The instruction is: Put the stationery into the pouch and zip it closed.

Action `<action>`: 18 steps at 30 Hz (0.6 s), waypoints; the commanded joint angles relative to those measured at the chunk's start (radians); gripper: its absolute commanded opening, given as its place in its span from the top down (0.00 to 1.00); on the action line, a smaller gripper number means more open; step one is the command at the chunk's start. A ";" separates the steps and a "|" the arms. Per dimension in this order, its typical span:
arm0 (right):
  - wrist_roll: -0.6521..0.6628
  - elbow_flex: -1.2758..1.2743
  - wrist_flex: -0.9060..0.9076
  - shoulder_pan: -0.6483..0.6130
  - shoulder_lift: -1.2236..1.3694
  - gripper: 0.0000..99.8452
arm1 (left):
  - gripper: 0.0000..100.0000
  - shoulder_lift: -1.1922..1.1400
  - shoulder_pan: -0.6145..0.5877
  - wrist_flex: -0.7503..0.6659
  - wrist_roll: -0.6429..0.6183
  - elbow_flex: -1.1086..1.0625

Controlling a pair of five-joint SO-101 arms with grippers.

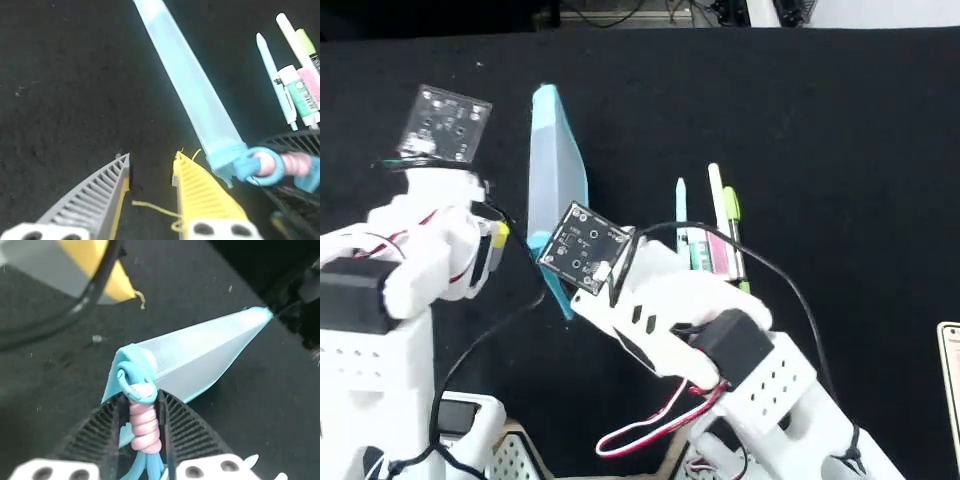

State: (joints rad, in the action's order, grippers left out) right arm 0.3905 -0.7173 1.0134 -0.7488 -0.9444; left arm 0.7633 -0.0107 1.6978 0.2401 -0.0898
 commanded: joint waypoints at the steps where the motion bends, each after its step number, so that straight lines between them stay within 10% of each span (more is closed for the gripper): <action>1: 0.002 -0.025 -0.029 -0.008 -0.018 0.99 | 0.86 0.049 0.016 -0.241 0.003 -0.199; 9: 0.002 -0.073 -0.029 -0.008 -0.018 0.99 | 0.86 0.187 0.024 -0.615 -0.117 -0.573; 18: 0.002 -0.088 -0.029 -0.009 -0.019 0.99 | 0.85 0.374 -0.036 -0.681 -0.114 -0.673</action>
State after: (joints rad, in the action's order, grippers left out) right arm 0.3905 -0.8124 1.0134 -0.7472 -0.9429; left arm 1.0579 -0.0307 1.0273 0.1373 -0.7772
